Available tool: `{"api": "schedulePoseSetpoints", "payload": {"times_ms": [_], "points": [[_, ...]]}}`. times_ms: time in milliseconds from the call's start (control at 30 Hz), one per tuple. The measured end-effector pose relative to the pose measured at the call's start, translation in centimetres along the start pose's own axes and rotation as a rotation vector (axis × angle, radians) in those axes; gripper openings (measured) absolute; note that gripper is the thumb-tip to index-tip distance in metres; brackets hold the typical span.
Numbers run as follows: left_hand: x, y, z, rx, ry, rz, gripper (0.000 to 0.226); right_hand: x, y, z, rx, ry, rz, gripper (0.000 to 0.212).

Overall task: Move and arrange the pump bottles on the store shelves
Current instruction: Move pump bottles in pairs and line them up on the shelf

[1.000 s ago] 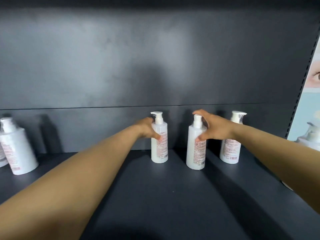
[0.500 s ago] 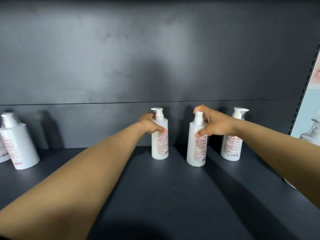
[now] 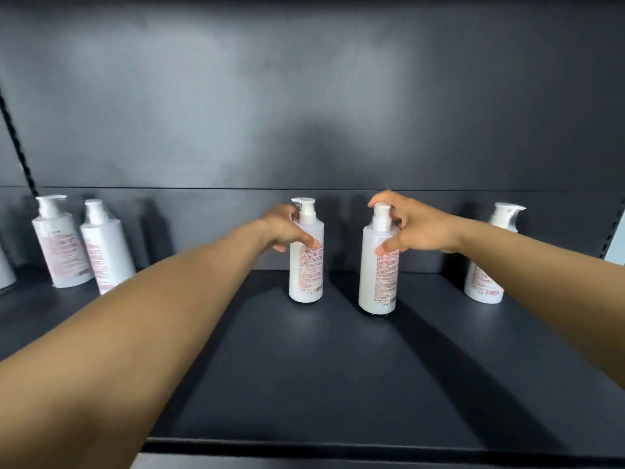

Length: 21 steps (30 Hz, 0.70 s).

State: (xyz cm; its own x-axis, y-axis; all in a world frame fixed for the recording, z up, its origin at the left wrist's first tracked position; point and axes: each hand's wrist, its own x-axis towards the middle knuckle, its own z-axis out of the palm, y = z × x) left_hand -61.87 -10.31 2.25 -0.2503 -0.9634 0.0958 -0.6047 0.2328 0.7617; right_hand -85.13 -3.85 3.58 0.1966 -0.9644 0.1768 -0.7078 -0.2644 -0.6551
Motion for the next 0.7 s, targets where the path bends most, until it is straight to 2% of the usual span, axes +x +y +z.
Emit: {"api": "schedulePoseSetpoints", "payload": {"times_ms": [133,367,533,700], "points": [[-3.5,-3.9,-6.6,-0.058,0.05,-0.03,0.043,1.8,-5.7,4.2,0.024,-0.042,-0.045,0.071],[-9.0,-11.4,-18.3,-0.003,0.125,-0.099,0.04,4.1,-15.9,14.0,0.07,-0.056,-0.101,0.069],[-11.4,-17.0,-24.3,-0.008,0.152,-0.145,0.048,5.2,-21.5,20.9,0.089,-0.089,-0.094,0.069],[-12.7,-21.2,-27.3,-0.014,0.147,-0.172,0.062,6.3,-25.8,25.8,0.075,-0.099,-0.076,0.068]]}}
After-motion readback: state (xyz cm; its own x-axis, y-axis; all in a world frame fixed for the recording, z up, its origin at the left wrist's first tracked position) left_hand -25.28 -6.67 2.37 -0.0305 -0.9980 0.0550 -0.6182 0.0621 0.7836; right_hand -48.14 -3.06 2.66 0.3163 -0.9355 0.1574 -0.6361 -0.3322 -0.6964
